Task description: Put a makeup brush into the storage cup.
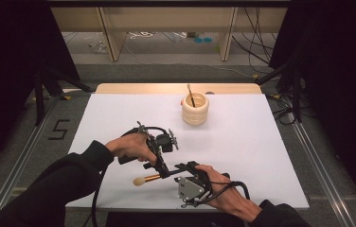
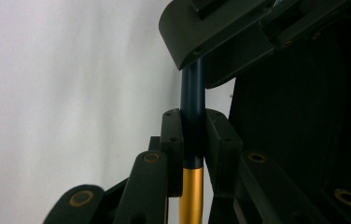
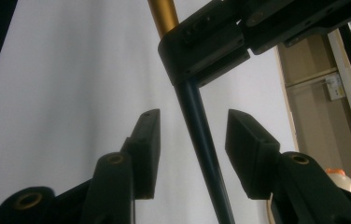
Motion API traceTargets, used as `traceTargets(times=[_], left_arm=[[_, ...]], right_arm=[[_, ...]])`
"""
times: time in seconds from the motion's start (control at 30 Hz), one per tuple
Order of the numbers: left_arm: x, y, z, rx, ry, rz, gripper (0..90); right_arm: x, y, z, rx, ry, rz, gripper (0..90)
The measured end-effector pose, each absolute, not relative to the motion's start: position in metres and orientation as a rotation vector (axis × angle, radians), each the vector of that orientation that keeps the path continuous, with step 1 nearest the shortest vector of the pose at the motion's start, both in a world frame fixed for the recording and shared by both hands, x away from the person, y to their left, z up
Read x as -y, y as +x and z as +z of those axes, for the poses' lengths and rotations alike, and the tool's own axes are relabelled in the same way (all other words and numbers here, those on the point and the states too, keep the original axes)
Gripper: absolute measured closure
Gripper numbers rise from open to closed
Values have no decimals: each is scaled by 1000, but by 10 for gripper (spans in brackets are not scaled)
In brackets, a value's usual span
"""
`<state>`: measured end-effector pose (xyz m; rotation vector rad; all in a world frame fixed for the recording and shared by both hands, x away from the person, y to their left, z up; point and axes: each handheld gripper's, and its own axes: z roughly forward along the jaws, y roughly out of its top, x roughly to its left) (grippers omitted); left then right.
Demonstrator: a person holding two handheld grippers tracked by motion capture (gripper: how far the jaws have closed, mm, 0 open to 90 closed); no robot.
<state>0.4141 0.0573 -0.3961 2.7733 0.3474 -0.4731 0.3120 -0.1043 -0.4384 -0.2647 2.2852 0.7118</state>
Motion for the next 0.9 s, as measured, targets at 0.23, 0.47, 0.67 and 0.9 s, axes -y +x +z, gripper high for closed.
traceTargets(times=[0.23,0.47,0.67,0.9], left_arm=[[-54,414,-396,-341,2787,-493,783],[-52,417,-397,-286,2827,-487,783],[-51,417,-396,-278,2832,-488,782],[-47,415,-397,-280,2842,-493,783]], right_arm=[[102,313,-438,-2286,-341,677,642],[100,312,-439,-2279,-384,652,704],[99,312,-440,-2274,-419,630,734],[98,311,-440,-2267,-417,622,768]])
